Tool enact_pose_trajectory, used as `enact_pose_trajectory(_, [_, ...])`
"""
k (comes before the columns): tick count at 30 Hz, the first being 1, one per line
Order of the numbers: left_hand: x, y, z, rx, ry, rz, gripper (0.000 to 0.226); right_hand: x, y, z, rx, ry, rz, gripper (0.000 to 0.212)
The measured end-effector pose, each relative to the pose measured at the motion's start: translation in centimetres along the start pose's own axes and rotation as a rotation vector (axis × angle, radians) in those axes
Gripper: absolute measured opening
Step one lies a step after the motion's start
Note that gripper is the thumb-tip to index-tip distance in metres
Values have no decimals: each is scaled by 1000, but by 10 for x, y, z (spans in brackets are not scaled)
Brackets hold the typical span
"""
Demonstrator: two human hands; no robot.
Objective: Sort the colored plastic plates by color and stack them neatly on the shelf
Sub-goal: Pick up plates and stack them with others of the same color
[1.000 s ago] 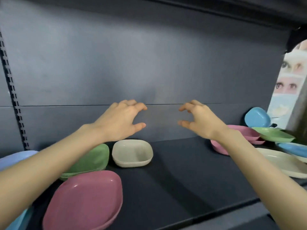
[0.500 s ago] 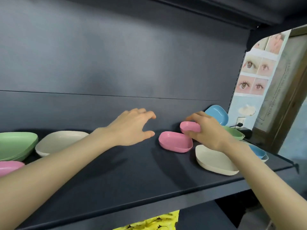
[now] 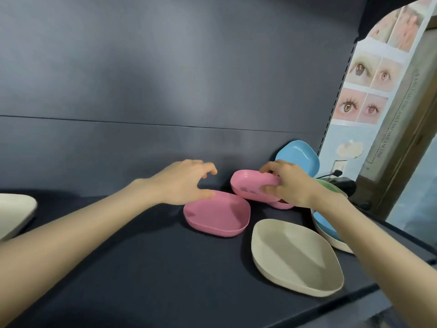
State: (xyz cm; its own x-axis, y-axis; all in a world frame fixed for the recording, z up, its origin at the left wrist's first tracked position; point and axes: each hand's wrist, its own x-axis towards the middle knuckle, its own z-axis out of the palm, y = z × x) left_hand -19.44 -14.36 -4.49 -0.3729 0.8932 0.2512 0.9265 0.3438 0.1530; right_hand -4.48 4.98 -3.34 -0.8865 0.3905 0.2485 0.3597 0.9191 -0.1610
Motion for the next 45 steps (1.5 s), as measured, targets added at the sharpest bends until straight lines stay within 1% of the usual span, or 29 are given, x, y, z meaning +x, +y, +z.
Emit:
enact_pose_trajectory(3, [25,-6,11,-18,-75,-27,52,25,17,7,2,-37,-1,46])
enact_pose_trajectory(7, [49,-12,26,-45,-128,-77,57,55,37,14,7,-67,-29,48])
enact_pose_trajectory(16, [75,-20,55,-87,-303,-302,84,109,77,29,-31,-263,-129,73])
enact_pose_trajectory(20, [77,-14,64,-137,-291,-410,92,125,88,35,-1,-315,-167,77])
enact_pose_trajectory(22, [75,-12,68,-126,-282,-457,95,130,92,39,7,-339,-181,77])
enact_pose_trajectory(24, [74,-10,71,-94,-290,-493,91,134,95,43,23,-344,-200,77])
enact_pose_trajectory(26, [74,-9,71,-86,-287,-514,82,137,96,44,45,-336,-214,77])
enact_pose_trajectory(29, [75,-9,71,-130,-252,-527,67,141,98,44,98,-300,-218,68])
enact_pose_trajectory(34, [72,-9,64,-338,-108,-602,47,143,101,33,291,-182,-203,58])
enact_pose_trajectory(37, [67,-6,58,-372,-5,-661,40,141,100,20,433,-122,-188,46])
enact_pose_trajectory(39, [59,0,51,-378,130,-723,37,136,98,13,538,-102,-170,41])
enact_pose_trajectory(41, [48,9,43,-398,299,-770,33,128,92,10,646,-77,-158,41])
enact_pose_trajectory(45, [19,28,30,-382,630,-800,21,106,70,5,806,28,-174,41])
